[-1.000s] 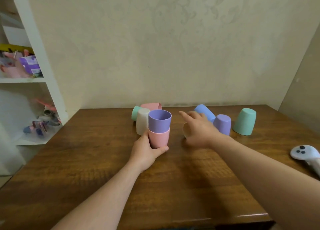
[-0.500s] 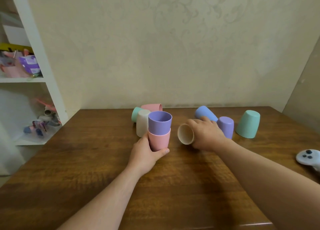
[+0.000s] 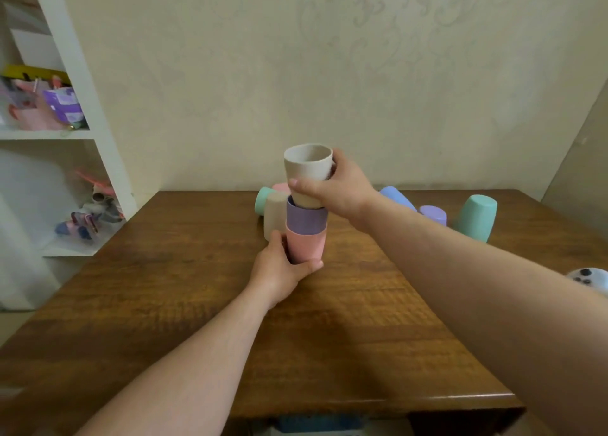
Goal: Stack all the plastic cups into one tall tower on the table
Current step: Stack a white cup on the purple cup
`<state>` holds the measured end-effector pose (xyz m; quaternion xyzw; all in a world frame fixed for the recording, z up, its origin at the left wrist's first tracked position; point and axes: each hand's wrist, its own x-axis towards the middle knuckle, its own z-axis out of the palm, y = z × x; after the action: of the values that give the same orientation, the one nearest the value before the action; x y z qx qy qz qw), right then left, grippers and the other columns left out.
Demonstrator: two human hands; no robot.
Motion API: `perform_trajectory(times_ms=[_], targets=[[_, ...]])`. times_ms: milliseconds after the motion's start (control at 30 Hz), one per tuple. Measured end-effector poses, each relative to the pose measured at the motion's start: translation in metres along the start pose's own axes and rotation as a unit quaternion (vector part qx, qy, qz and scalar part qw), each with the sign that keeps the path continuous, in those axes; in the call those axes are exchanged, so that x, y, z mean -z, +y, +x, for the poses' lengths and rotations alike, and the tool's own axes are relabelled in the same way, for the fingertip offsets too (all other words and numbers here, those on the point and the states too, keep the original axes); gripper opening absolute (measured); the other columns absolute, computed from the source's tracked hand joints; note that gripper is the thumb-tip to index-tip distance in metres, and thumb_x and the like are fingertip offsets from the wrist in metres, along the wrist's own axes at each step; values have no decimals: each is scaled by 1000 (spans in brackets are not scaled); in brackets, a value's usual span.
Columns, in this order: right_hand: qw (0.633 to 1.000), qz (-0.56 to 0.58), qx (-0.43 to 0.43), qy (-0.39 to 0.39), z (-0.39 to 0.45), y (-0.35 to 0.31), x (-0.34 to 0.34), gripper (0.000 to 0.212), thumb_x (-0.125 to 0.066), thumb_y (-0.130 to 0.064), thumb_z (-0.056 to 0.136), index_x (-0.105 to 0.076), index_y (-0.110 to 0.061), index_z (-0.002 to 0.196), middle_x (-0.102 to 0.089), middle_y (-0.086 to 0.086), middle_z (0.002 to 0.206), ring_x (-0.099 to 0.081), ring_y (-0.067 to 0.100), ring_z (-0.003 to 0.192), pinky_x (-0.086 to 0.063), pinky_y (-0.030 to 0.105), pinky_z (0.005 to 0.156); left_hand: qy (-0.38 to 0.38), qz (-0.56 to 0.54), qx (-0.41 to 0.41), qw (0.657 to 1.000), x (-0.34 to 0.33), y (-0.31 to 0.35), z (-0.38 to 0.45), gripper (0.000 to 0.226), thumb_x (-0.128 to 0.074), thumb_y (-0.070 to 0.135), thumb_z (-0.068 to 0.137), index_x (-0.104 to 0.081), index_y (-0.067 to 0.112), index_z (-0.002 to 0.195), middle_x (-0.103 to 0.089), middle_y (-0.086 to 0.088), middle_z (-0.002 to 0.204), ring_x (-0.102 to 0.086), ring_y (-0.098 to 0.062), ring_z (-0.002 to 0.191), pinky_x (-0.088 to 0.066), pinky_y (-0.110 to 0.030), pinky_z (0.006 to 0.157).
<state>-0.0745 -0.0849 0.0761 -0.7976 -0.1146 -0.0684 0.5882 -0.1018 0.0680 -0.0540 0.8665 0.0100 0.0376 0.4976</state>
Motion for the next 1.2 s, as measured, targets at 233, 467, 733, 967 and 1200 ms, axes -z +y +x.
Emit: perform_trajectory(times_ms=[233,467,733,967,1200], targets=[[1000,-10,-23,16,-18,45,-20,74,-98,-40,75,-57,-34,137,-71,-14,125,-69,12,118,-61,43,104,1,-19,-13,1000,-2,-1,0,66,-92,47,79,-45,36,124,-67,11,120,-65,-19,113,-59,-44,94],[998,-54,16,42,-21,46,-20,69,-97,-39,74,-64,-33,134,-72,-19,118,-69,6,113,-59,33,96,1,-12,-23,1000,-4,0,-1,66,-90,47,82,-40,43,124,-66,8,128,-63,-20,120,-58,-47,100],[988,-119,70,66,-26,46,-22,71,-94,-50,72,-61,-37,134,-72,-18,121,-68,11,116,-59,38,96,9,-9,-35,999,-4,-3,1,68,-90,47,81,-39,44,126,-66,7,129,-63,-22,121,-58,-48,101],[999,-10,5,50,-17,50,-14,56,-98,-42,73,-65,-41,118,-75,-18,114,-72,5,108,-62,33,92,-6,-1,-36,999,-4,-4,3,65,-88,48,84,-43,40,131,-67,10,126,-65,-18,117,-58,-46,98],[1000,-5,12,11,-15,47,-9,57,-99,-27,76,-66,-37,122,-75,-14,113,-72,6,107,-62,32,90,-14,9,-41,999,-2,-5,3,69,-87,48,84,-41,41,135,-65,11,128,-62,-16,116,-57,-44,98]])
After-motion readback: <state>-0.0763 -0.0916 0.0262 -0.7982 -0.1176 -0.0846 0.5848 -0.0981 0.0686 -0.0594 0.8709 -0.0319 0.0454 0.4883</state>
